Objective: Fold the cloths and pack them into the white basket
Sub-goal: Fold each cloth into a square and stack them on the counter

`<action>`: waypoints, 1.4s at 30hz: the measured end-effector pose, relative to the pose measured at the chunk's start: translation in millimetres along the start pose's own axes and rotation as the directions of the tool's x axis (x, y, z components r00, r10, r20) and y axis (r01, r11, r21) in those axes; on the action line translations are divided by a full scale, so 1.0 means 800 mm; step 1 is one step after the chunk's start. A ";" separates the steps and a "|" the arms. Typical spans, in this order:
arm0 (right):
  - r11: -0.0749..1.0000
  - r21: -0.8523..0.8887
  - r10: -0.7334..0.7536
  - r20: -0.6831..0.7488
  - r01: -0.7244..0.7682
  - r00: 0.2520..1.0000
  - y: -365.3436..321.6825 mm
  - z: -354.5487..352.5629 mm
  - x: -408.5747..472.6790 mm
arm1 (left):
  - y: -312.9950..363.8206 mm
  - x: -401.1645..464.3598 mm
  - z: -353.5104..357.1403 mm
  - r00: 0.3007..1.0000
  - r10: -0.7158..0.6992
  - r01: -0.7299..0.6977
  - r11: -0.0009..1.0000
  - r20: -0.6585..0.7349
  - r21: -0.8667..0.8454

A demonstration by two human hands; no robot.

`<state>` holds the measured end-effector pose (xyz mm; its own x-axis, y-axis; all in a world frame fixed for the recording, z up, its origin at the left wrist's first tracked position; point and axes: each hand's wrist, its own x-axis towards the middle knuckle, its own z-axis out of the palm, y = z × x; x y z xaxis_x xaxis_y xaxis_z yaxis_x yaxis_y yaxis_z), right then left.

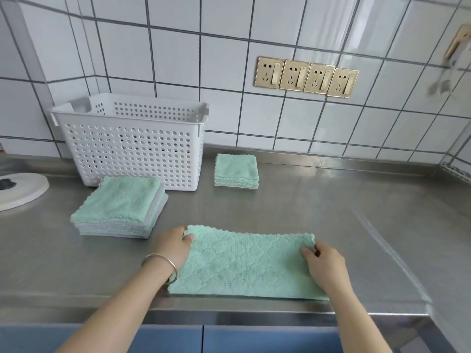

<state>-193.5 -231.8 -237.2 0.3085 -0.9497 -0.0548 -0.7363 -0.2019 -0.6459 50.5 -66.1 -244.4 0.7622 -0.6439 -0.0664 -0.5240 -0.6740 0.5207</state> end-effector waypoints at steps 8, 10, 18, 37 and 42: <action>0.986 -0.156 0.054 -0.028 -0.057 0.998 -0.012 0.000 0.012 | 0.002 0.016 0.017 0.997 0.015 -0.004 0.989 -0.071 0.150; 0.986 -0.153 0.057 -0.035 -0.062 0.998 -0.011 0.000 0.013 | 0.003 0.016 0.018 0.997 0.018 -0.006 0.988 -0.080 0.152; 0.972 -0.222 0.066 -0.074 -0.081 0.995 -0.015 0.011 0.015 | 0.003 0.018 0.023 0.992 0.056 -0.029 0.972 -0.110 0.233; 0.921 -0.380 0.024 -0.160 -0.084 0.987 0.013 0.020 -0.061 | 0.081 -0.056 0.069 0.858 0.347 -0.487 0.785 0.380 0.383; 0.912 -0.387 0.134 -0.028 -0.135 0.991 0.015 0.004 -0.056 | 0.074 -0.058 0.076 0.857 0.359 -0.490 0.790 0.370 0.368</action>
<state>-214.0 -190.4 -244.9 0.1897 -0.9746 -0.1193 -0.9461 -0.1490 -0.2874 -38.9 -98.2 -262.7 0.3243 -0.9277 -0.1851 -0.9275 -0.3503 0.1303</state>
